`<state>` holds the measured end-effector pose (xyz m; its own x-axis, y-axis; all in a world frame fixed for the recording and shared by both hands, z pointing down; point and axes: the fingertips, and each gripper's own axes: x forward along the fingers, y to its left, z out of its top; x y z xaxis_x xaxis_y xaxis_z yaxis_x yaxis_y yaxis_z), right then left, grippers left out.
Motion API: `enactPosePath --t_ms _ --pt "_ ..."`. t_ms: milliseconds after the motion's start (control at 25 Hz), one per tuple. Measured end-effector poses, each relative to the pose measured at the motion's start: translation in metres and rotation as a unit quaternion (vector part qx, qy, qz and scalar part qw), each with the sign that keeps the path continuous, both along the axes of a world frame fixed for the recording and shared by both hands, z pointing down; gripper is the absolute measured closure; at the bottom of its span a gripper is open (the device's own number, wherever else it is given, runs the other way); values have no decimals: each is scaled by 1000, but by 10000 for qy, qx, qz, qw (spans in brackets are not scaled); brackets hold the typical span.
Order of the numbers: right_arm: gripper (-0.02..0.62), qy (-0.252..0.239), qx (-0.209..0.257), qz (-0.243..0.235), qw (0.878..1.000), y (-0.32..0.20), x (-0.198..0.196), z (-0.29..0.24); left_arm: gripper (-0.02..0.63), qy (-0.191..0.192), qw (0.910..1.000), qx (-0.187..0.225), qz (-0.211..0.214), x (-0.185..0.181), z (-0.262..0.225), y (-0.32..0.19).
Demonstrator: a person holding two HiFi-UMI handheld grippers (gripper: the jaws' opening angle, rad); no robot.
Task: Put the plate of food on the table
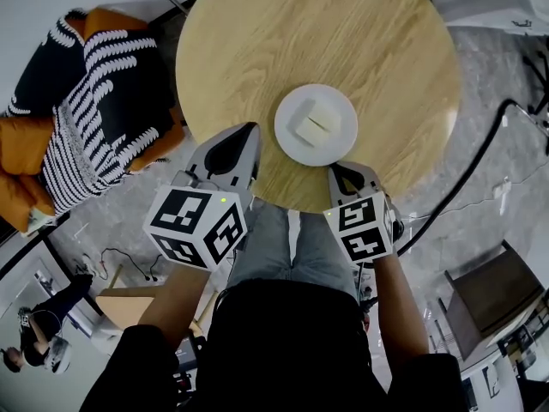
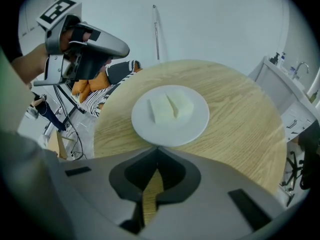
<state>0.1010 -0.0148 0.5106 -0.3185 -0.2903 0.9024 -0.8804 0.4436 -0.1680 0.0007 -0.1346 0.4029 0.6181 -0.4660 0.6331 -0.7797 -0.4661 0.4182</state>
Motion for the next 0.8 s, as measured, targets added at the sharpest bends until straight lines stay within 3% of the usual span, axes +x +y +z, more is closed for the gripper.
enactPosePath --t_ms 800 --pt "588 -504 414 637 9958 -13 16 -34 598 50 9997 234 22 5 -33 -6"
